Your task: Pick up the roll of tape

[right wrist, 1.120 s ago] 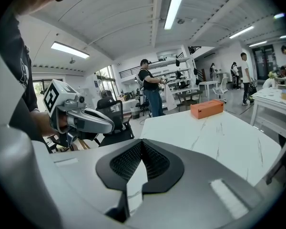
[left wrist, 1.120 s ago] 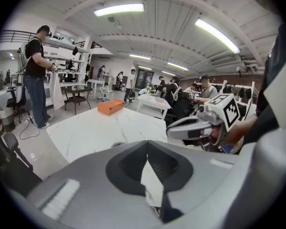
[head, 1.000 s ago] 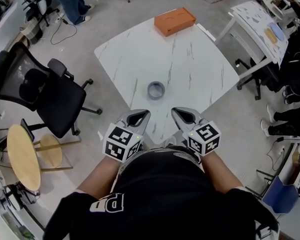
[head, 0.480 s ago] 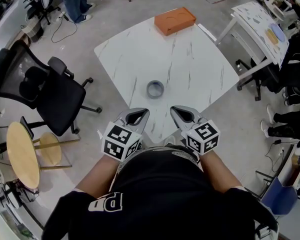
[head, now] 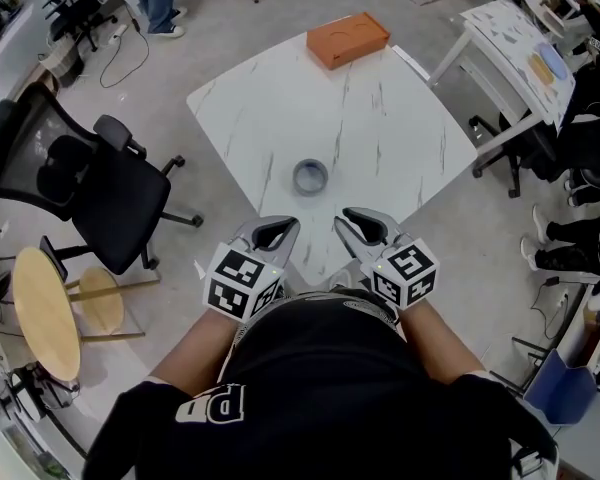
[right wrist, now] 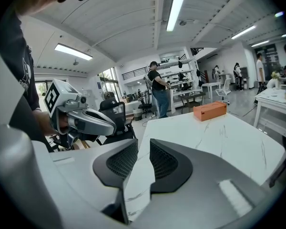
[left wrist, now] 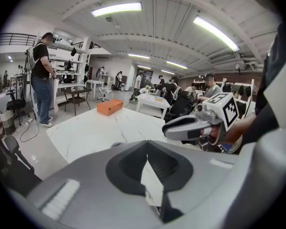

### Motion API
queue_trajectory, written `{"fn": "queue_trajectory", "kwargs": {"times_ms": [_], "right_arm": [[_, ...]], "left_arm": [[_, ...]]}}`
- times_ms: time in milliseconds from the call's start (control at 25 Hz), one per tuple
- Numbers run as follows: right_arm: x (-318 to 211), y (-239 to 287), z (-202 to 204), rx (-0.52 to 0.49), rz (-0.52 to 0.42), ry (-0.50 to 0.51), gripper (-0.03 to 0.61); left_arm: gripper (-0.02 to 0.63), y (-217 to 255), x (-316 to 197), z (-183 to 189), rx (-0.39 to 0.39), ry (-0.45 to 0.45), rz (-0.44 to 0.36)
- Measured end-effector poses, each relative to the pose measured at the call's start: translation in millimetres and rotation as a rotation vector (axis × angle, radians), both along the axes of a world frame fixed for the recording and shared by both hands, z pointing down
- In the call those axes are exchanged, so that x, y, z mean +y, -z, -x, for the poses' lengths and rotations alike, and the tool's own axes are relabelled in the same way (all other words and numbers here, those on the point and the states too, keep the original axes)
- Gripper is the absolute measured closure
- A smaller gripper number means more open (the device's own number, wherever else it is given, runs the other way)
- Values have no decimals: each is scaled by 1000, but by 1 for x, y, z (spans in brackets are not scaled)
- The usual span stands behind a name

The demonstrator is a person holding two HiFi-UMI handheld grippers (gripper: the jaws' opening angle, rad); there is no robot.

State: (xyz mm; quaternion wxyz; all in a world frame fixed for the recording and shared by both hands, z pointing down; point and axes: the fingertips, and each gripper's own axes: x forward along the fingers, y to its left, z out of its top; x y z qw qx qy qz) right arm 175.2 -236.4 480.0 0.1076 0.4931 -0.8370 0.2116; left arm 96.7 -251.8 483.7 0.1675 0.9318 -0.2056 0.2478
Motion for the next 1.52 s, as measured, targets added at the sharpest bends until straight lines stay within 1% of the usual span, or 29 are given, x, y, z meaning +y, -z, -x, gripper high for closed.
{"fn": "queue_trajectory", "kwargs": {"times_ms": [280,560,760,920,1240,1520], "right_arm": [[0,-2,0,13,8,-9,525],[-3,-7,1,75,10,5,525],[-16,-21,-4,126,23,11,525],[-30,-42,-3,187,55,42,525],[-51,-74,17,221,116,126,525],[-65,-112,31,280,173,184,525]], "left_arm": [[554,-1,-1,3,1,-4,0],[554,-3,-4,10,1,14,4],[554,-5,-12,26,-1,66,7],[554,-9,-14,39,-5,101,15],[554,-16,-15,71,-11,188,30],[554,-16,-18,92,-8,252,35]]}}
